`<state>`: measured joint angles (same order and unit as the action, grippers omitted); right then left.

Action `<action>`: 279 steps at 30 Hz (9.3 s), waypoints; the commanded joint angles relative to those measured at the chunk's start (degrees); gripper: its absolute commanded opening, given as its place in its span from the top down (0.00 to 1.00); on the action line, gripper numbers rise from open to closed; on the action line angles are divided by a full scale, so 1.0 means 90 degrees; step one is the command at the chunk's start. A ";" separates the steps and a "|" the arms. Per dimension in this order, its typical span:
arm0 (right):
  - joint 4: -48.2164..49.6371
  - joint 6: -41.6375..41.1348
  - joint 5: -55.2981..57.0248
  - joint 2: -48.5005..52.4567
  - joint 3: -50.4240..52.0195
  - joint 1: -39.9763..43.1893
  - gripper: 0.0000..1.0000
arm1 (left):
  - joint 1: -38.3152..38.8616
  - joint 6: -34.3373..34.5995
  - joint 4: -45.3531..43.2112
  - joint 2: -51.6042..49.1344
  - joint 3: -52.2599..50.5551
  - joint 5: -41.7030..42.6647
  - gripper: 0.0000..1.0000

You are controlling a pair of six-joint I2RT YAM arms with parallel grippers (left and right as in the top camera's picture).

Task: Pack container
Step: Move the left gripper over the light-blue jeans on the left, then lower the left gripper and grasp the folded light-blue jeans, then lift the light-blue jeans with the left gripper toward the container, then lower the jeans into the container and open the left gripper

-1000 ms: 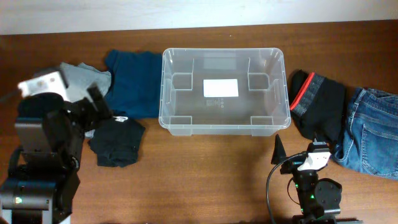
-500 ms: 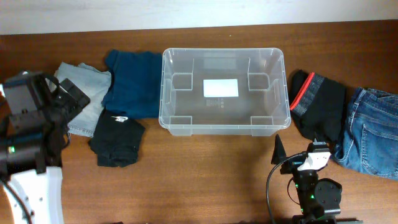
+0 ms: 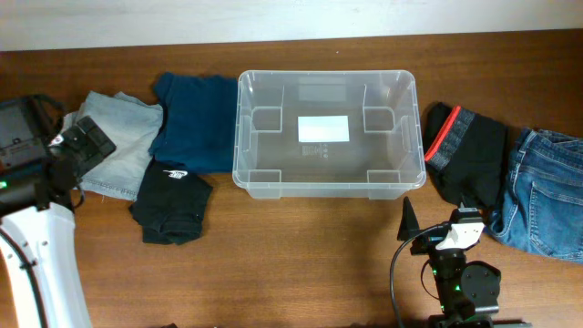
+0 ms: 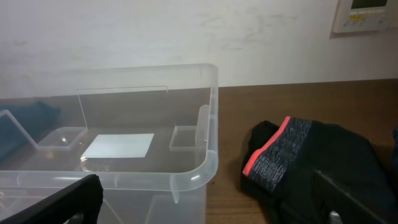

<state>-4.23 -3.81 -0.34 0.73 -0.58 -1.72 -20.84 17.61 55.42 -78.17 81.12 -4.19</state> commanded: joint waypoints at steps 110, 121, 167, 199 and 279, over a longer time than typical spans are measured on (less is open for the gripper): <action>-0.0034 0.0044 -0.0058 -0.0041 0.0029 -0.0017 0.02 | -0.1576 0.2574 -1.0608 -0.3971 -0.5146 0.3526 0.01; -0.0034 0.0044 -0.0058 -0.0041 0.0029 -0.0017 0.02 | -0.1576 0.2574 -1.0613 -0.3971 -0.5144 0.3415 0.44; -0.0032 0.0044 -0.0058 -0.0041 0.0029 -0.0017 0.01 | -0.2560 0.6343 -1.3041 -0.1358 -0.5068 0.5489 0.99; -0.0034 0.0044 -0.0058 -0.0041 0.0029 -0.0017 0.02 | 0.2271 0.5717 -1.2432 -0.0811 -0.2603 0.3514 0.99; -0.0032 0.0044 -0.0058 -0.0041 0.0029 -0.0017 0.02 | 0.6249 0.5447 -0.7130 -0.2072 -0.2603 0.0529 0.99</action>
<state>-4.23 -3.81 -0.34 0.73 -0.58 -1.72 34.15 63.77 -9.52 -97.51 56.69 2.35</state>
